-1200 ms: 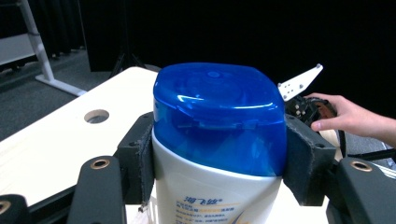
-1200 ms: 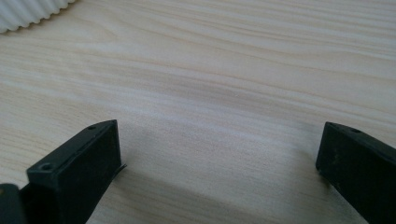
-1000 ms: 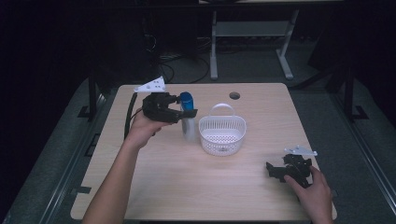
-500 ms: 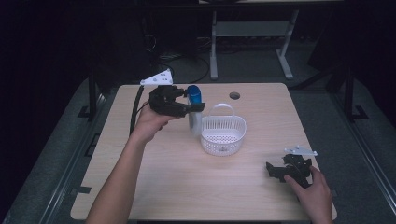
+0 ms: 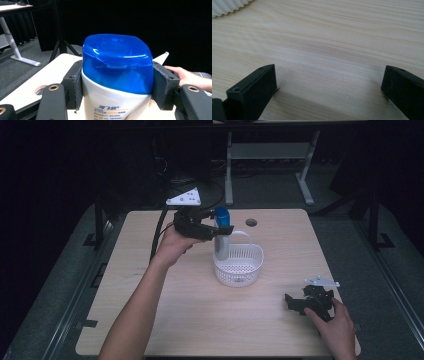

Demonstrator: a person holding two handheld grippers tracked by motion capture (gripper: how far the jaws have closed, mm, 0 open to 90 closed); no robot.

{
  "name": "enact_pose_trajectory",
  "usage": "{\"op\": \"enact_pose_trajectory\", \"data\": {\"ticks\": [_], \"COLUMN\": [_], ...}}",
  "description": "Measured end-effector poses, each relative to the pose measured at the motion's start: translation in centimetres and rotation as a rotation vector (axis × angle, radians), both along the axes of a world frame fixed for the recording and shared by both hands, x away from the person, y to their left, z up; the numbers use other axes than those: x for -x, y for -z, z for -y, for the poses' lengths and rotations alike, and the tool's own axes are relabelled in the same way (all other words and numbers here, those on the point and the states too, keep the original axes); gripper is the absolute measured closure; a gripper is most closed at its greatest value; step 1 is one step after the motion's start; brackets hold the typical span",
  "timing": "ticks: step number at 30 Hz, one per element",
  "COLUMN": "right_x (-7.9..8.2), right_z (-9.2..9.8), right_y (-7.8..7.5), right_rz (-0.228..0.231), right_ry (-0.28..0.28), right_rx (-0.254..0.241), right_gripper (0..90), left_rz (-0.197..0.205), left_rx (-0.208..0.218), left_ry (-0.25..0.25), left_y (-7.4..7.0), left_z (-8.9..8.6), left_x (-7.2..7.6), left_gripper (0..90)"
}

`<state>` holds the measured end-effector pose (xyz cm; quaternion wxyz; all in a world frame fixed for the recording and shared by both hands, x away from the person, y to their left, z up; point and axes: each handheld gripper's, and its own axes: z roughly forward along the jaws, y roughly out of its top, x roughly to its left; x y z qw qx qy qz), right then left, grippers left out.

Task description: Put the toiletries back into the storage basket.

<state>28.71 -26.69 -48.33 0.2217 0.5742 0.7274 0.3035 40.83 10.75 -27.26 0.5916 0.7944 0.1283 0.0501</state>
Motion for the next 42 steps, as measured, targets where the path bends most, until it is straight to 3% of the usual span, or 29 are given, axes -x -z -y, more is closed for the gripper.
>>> {"op": "enact_pose_trajectory", "data": {"ticks": [14, 24, 42], "right_x": [0.0, 0.0, 0.0], "right_z": [0.0, 0.0, 0.0], "right_y": [0.0, 0.0, 0.0], "right_rz": [0.0, 0.0, 0.0], "right_ry": [0.0, 0.001, 0.0], "right_rx": [0.001, 0.001, 0.001], "right_gripper": [0.0, 0.0, 0.0], "left_rz": [0.004, -0.005, -0.009], "left_rx": [0.032, 0.008, -0.007], "left_ry": [-0.021, -0.05, -0.048], "left_y": [2.6, 5.4, 8.7], "left_z": [-0.2, -0.4, 0.1], "left_x": [-0.7, -1.5, -1.2], "left_gripper": [37.0, 36.9, 36.8]}}
